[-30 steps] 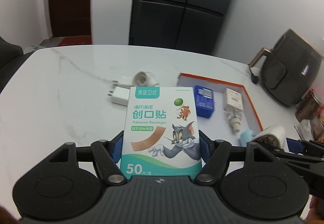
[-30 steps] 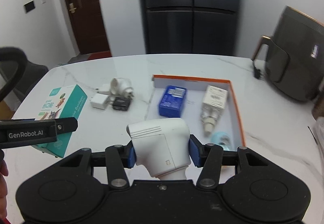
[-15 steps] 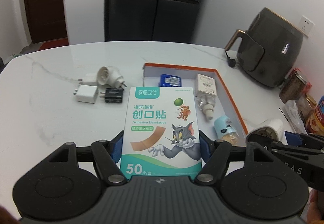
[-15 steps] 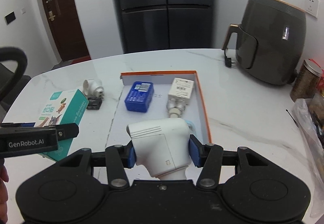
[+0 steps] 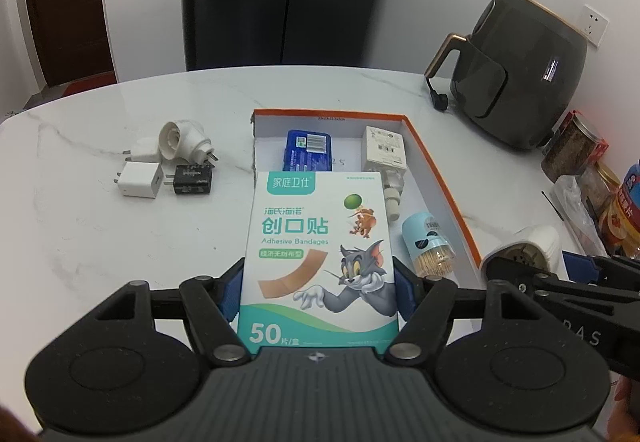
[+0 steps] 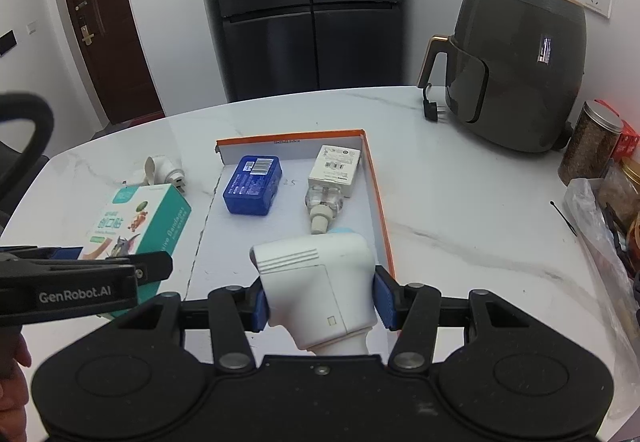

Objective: Organize rigid objects
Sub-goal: 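Carry the bandage box with the left tool while the right tool carries the adapter over the box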

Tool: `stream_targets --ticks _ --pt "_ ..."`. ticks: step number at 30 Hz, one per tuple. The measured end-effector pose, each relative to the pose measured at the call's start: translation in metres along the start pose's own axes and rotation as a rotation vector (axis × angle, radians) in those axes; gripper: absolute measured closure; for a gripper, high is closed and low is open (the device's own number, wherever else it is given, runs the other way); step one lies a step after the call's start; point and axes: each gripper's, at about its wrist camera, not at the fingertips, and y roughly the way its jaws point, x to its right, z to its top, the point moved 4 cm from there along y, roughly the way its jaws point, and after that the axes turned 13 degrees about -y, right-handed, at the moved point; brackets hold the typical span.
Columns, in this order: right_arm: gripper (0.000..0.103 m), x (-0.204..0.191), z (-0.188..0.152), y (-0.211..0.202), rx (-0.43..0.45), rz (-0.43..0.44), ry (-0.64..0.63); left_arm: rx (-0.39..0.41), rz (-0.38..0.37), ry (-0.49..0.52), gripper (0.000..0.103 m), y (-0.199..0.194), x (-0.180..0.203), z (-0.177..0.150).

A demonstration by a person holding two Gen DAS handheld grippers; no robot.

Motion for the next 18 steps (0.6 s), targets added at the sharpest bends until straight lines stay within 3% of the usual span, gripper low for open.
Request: stream_targets --ticks 18 --pt "0.041 -0.0001 0.0049 0.0013 0.004 0.015 0.007 -0.027 -0.002 0.024 0.031 0.0062 0.0075 -0.0053"
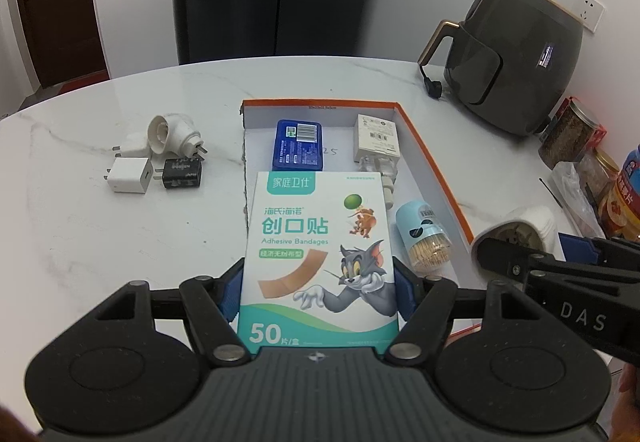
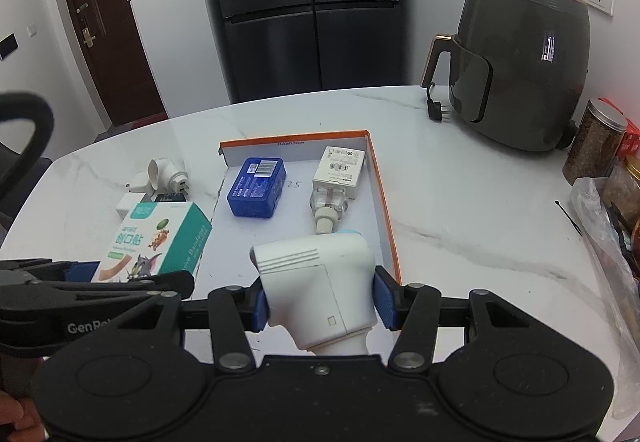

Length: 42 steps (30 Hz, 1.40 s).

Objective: Organize rigid objects
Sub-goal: 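Carry the bandage box with the left tool while the right tool carries the adapter over the box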

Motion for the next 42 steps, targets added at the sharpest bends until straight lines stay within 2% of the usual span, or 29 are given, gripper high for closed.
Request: stream_targets --ticks 14,42 --pt "0.041 0.003 0.011 -0.006 0.026 -0.001 0.001 0.016 -0.011 0.015 0.031 0.000 0.006 0.000" --pt "0.041 0.004 0.012 0.000 0.027 0.009 0.001 0.015 0.005 -0.008 0.031 -0.004 0.005 -0.002"
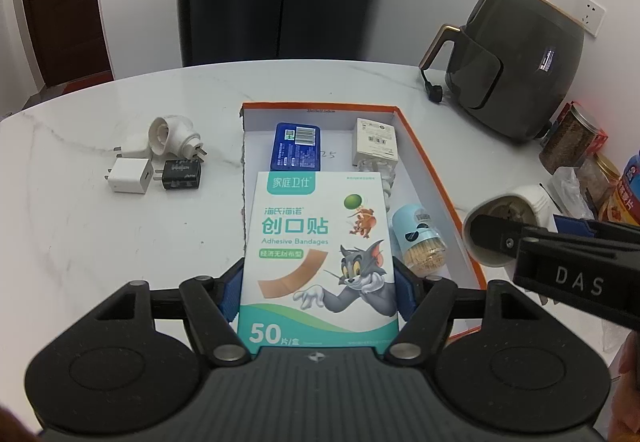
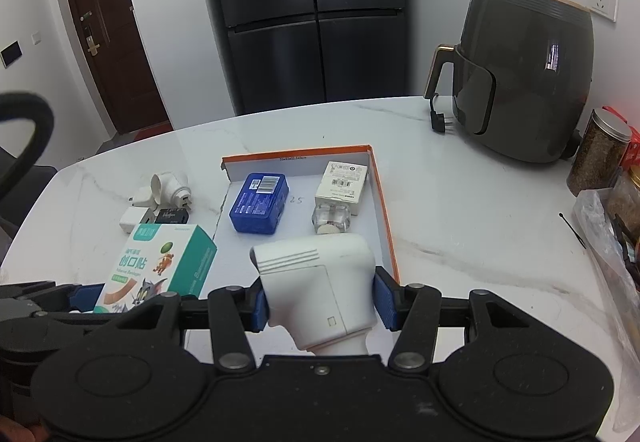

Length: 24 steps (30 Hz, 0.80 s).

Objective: Organize rigid objects
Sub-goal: 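Carry the bandage box with the left tool while the right tool carries the adapter over the box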

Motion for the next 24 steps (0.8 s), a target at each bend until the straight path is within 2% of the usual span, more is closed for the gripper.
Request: stream_targets --ticks 24 --pt "0.041 0.010 0.020 0.032 -0.015 0.007 -0.008 0.012 0.025 -0.003 0.031 0.012 0.005 0.005"
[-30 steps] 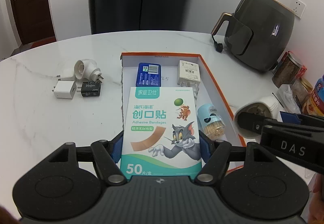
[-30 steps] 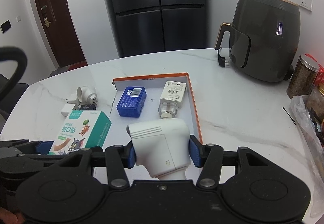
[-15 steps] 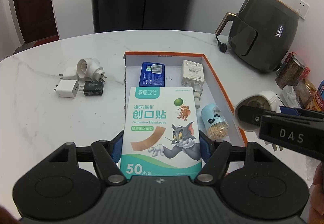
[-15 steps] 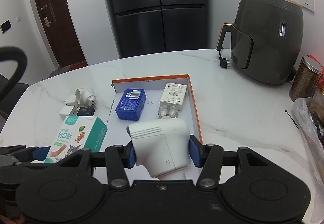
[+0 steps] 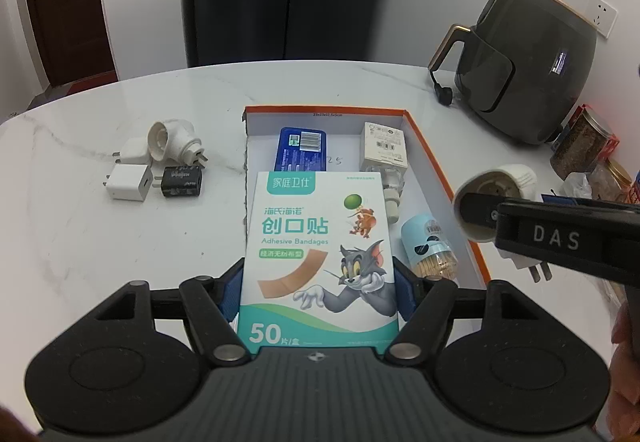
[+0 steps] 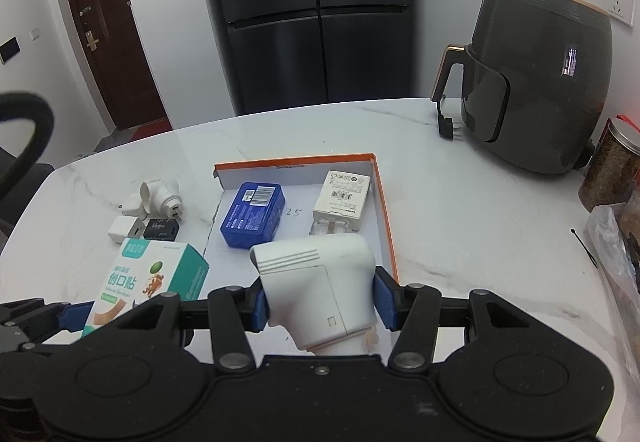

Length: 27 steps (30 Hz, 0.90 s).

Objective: Organize rigid objects
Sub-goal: 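Carry the bandage box with the left tool while the right tool carries the adapter over the box, then lower the bandage box and adapter into the box and open both tools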

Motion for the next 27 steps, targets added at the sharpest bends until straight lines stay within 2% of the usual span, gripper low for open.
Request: stream_targets --ticks 27 --pt "0.041 -0.012 0.013 0.059 -0.095 0.067 -0.076 -0.058 0.039 -0.049 0.031 0.026 -0.007 0.001"
